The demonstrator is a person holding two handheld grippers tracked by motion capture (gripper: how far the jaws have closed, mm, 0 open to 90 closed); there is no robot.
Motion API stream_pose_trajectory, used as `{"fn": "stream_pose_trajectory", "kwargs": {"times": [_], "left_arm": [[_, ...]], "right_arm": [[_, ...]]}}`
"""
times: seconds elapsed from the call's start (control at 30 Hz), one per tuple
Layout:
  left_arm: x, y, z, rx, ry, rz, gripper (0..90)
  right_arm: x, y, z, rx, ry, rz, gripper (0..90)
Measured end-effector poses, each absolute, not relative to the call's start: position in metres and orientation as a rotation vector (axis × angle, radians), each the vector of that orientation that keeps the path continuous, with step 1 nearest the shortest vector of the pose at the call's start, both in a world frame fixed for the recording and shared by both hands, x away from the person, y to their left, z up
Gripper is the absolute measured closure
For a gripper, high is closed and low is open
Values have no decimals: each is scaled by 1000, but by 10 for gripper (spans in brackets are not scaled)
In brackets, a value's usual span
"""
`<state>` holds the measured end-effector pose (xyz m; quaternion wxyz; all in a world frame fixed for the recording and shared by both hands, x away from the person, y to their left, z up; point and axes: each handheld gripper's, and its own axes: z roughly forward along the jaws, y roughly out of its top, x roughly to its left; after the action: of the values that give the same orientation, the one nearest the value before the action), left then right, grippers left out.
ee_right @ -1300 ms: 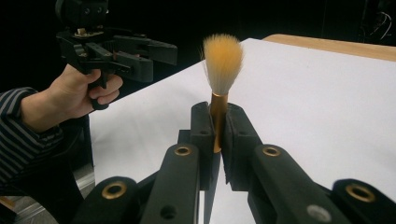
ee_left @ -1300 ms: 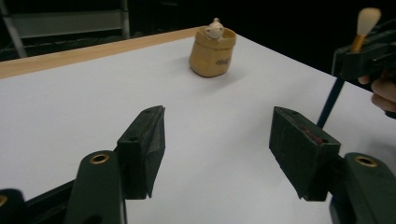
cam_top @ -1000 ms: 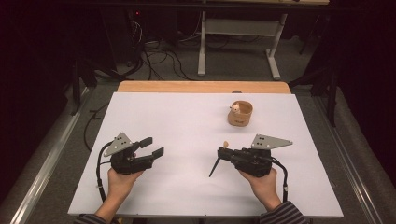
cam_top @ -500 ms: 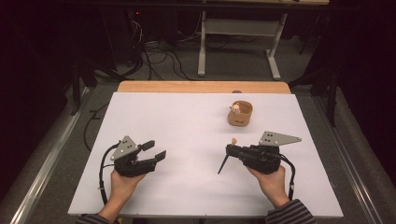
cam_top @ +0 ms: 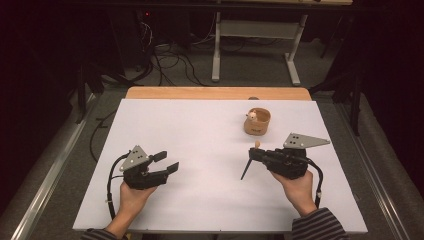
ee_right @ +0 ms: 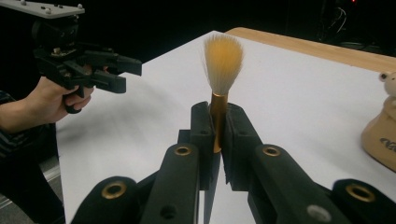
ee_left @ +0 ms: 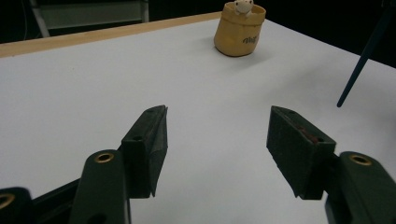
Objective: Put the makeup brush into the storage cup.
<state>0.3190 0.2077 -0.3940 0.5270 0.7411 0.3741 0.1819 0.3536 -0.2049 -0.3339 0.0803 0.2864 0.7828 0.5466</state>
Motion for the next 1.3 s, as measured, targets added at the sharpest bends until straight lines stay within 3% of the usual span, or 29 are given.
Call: {"fn": "stream_pose_trajectory", "kwargs": {"times": [1.3], "left_arm": [[320,208,-395,1742,893,397,373]], "right_arm": [[402,-225,-285,963,2231,1537,861]]}}
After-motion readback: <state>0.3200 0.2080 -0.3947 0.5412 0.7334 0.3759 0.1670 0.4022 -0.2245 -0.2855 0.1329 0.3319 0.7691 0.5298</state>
